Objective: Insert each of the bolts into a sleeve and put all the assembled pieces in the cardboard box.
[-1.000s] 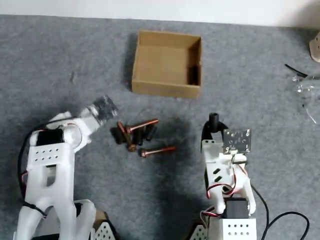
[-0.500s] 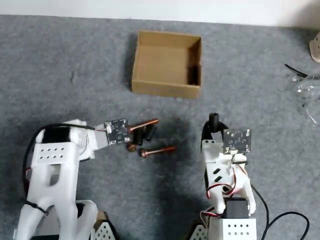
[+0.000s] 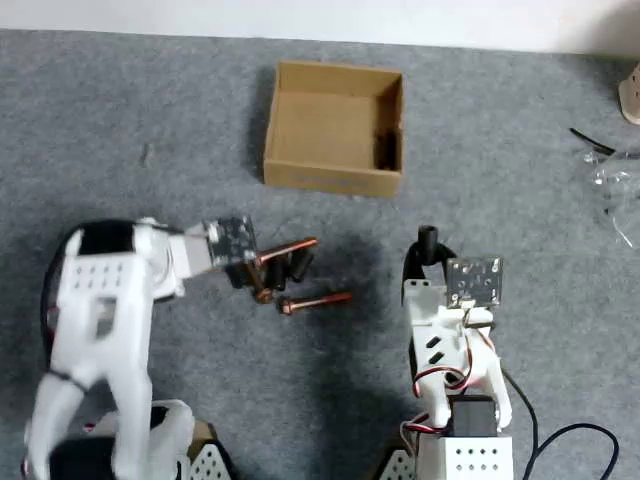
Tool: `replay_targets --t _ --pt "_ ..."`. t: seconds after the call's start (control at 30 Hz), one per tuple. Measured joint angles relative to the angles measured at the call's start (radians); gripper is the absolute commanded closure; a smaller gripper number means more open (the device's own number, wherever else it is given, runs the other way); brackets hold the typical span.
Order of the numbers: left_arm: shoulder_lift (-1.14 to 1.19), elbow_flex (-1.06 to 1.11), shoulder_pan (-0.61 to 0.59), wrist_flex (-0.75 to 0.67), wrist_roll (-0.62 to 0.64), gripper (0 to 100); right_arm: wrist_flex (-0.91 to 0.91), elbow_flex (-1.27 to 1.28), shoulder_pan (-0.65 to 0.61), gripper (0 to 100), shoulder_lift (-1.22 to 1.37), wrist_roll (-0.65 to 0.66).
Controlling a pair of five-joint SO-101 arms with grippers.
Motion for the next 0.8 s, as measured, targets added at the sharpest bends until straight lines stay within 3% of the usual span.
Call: replay_targets --t 0.27,0.4,0.57,0.8 --pt "0.434 -0.244 -0.003 0.028 -0.002 100 0.000 0.000 0.000 99.4 0.000 0.000" --pt "0.463 -0.293 -0.003 0.077 -0.002 99 0.000 0.000 0.000 99.4 0.000 0.000" --pt "0.463 -0.296 -0.003 0.087 -0.002 85 0.000 0.000 0.000 99.4 0.000 0.000" --pt "0.463 -0.301 -0.012 0.087 -0.002 85 0.000 0.000 0.000 99.4 0.000 0.000"
